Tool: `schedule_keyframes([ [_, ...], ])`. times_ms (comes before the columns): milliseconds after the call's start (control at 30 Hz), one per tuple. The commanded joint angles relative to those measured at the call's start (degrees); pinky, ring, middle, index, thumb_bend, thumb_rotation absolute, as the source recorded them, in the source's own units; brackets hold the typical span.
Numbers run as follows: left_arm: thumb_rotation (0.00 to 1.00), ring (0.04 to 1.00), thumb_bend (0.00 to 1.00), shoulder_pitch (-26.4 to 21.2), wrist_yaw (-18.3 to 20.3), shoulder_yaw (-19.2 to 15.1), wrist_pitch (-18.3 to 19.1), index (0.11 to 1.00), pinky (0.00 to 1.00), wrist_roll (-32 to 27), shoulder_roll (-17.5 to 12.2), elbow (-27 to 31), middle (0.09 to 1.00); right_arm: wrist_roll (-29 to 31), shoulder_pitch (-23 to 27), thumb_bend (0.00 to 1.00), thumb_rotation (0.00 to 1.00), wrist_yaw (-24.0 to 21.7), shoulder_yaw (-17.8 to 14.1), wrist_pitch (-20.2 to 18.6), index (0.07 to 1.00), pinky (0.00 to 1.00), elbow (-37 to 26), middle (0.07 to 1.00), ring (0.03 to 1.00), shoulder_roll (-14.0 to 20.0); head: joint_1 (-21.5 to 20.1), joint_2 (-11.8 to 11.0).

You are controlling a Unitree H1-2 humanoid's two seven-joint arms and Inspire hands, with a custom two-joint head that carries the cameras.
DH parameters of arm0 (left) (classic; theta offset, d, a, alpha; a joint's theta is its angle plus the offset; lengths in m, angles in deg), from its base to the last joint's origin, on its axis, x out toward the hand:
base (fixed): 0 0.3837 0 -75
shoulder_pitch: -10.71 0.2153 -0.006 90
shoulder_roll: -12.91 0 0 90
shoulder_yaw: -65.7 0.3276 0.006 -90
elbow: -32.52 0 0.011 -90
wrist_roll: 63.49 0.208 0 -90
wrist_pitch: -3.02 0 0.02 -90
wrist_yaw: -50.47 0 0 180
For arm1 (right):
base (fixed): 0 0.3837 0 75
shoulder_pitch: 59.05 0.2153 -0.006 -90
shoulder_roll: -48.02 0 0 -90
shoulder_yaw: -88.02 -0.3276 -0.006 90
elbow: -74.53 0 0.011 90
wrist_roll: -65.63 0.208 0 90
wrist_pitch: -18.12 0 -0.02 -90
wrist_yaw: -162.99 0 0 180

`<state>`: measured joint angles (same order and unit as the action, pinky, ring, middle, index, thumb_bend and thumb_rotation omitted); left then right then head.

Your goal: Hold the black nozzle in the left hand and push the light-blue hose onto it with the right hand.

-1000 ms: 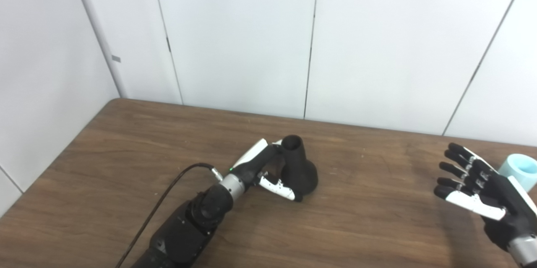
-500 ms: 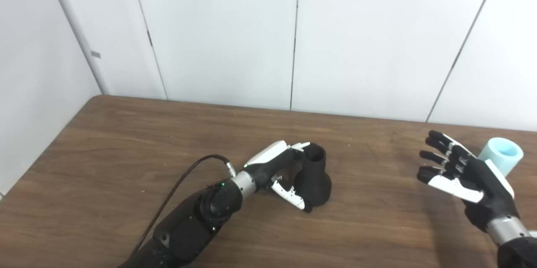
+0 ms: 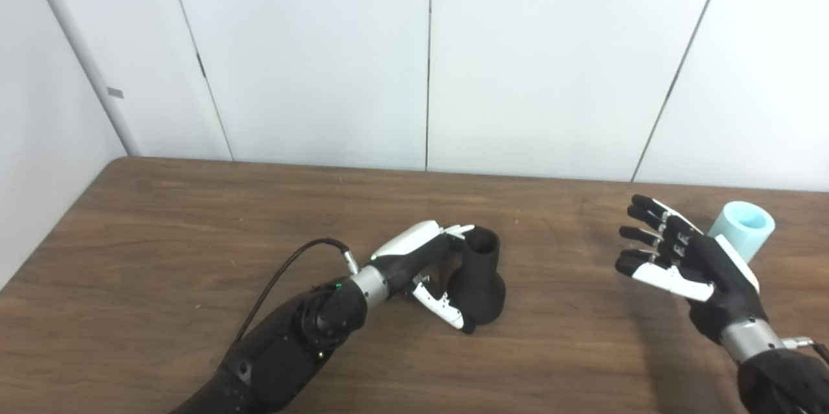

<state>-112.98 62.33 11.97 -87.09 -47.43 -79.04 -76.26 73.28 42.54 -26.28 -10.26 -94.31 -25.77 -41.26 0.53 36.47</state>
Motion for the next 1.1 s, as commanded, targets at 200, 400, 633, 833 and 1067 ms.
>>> schedule_keyframes([
  [200, 0.06, 1.0, 0.52, 6.65, 12.88, 10.02, 2.94, 0.48, 1.0, 3.58, 3.13, -3.5, 0.959, -0.06, 3.68, 0.84, 0.25, 0.76, -0.94, 3.67, 0.877, 0.67, -4.76, 0.887, 0.818, 0.44, -1.25, 0.1],
  [400, 0.06, 1.0, 0.52, 6.57, 12.93, 9.76, 2.74, 0.48, 1.0, 3.08, 2.86, -3.72, 0.959, 0.35, 4.33, 0.84, 0.25, 0.81, -1.41, 2.39, 0.875, 0.67, -5.9, 0.881, 0.814, 0.69, -3.2, -0.28],
  [633, 0.06, 1.0, 0.52, 6.97, 12.08, 9.88, 2.57, 0.48, 1.0, 3.88, 2.48, -4.34, 0.96, -0.02, 5.59, 0.85, 0.24, 1.11, -2.12, 1.72, 0.872, 0.67, -7.67, 0.875, 0.807, 1.49, -6.27, -0.67],
  [833, 0.06, 1.0, 0.52, 6.64, 10.69, 11.25, 1.01, 0.481, 1.0, 6.47, 1.85, -4.75, 0.958, -0.26, 6.82, 0.86, 0.25, 0.84, -2.66, 1.46, 0.87, 0.67, -9.74, 0.867, 0.807, 2.85, -8.28, -1.13],
  [1067, 0.06, 1.0, 0.52, 7.25, 10.42, 10.64, 0.05, 0.481, 1.0, 5.73, 0.93, -4.41, 0.957, -2.48, 8.76, 0.85, 0.23, 0.96, -2.14, 0.92, 0.868, 0.65, -11.75, 0.867, 0.806, 5.32, -12.92, -2.32],
])
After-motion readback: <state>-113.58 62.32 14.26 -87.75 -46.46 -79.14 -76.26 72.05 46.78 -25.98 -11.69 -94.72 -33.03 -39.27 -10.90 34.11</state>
